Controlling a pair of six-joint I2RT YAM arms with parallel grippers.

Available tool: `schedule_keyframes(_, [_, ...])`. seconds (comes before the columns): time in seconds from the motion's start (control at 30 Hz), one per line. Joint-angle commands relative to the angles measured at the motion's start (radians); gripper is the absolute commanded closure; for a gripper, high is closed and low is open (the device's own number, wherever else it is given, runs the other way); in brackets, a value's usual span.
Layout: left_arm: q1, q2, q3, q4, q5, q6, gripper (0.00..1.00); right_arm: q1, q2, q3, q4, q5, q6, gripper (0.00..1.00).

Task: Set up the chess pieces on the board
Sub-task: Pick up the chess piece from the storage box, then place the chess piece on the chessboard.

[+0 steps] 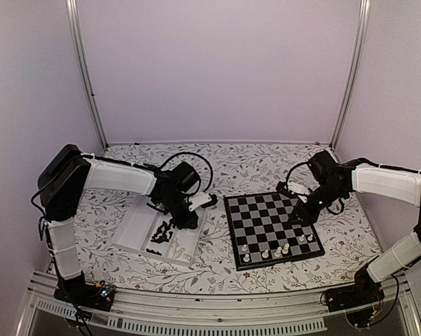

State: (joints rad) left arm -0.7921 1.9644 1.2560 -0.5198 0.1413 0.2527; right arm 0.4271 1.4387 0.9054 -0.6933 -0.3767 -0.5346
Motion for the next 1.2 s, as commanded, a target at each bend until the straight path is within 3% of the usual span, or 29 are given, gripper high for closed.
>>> schedule_keyframes(0.0, [-0.007,-0.073,-0.044,-0.043,-0.049,-0.023,0.9,0.001,-0.029,0.024,0.001,-0.023,0.002,0.69])
schedule_keyframes(0.13, [0.021,-0.16,-0.055,-0.034,-0.045,-0.057,0.91,0.002,-0.032,0.11,-0.019,-0.05,0.004,0.7])
schedule_keyframes(0.37, [0.027,-0.338,-0.071,0.113,0.069,-0.157,0.91,-0.002,-0.074,0.288,0.095,-0.164,0.095,0.69])
schedule_keyframes(0.53, [0.027,-0.429,-0.128,0.358,0.223,-0.282,0.91,-0.001,0.074,0.476,0.045,-0.415,0.191,0.68])
schedule_keyframes(0.67, [0.016,-0.441,-0.152,0.567,0.338,-0.386,0.9,0.013,0.135,0.523,0.101,-0.544,0.28,0.65])
schedule_keyframes(0.8, [-0.007,-0.442,-0.176,0.707,0.361,-0.452,0.9,0.062,0.218,0.612,0.055,-0.593,0.314,0.64])
schedule_keyframes(1.17, [-0.074,-0.355,-0.141,0.772,0.38,-0.498,0.9,0.17,0.277,0.656,0.046,-0.582,0.295,0.65])
